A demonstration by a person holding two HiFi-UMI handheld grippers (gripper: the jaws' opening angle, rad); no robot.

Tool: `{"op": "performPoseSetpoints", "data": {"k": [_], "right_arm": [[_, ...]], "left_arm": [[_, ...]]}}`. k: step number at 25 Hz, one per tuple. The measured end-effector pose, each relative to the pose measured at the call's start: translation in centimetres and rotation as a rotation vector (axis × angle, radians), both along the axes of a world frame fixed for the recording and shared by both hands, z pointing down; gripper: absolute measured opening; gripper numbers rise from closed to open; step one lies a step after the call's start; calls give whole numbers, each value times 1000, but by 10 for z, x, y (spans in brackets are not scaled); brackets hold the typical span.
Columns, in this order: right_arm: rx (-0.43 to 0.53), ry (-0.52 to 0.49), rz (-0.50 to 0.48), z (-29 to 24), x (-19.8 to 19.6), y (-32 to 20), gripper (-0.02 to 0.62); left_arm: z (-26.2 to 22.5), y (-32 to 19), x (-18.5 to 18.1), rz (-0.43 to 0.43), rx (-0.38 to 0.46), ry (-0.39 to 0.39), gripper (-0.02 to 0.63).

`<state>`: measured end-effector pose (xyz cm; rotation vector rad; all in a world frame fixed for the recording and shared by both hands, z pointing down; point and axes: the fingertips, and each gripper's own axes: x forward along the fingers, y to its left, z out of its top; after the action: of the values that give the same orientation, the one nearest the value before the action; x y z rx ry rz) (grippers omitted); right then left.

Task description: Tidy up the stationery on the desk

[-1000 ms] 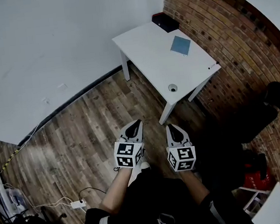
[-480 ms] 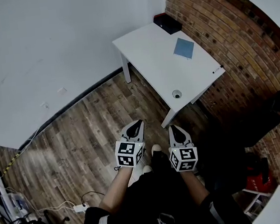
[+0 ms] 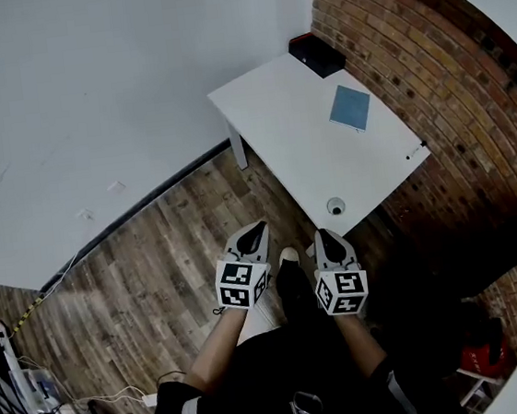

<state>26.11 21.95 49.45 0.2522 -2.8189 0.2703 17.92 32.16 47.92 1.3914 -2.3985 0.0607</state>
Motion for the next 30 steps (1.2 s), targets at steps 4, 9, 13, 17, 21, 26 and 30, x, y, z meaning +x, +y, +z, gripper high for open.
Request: {"op": "performPoseSetpoints", "data": {"k": [4,9,13,17,21,26,30], "right_arm": [[-5,-4,-5,-3,-56,-39,25],[-17,10,-16,-4,-120,-80,25],[-29,24,-15,-1,-159,-116,25],[-49,30,5,1,-188,-150,25],[-63,30,61,1,-207,-178,25],[-64,24,141,-2,-211,-222,25],[-61,33,227,0,-209,-253,25]], "left_arm": [[-3,-37,-54,-7,-9,1,23],[-6,-77,-118,-16,-15,10,23],[-2,-115,-156,-10,-25,31,23],[-2,-150,-186,13,-47,47,23],[-4,-175,-204,77,-68,41,23],[-5,-220,-220,150,-65,34,23],[0,-263,-230,247,-68,35,25]]}}
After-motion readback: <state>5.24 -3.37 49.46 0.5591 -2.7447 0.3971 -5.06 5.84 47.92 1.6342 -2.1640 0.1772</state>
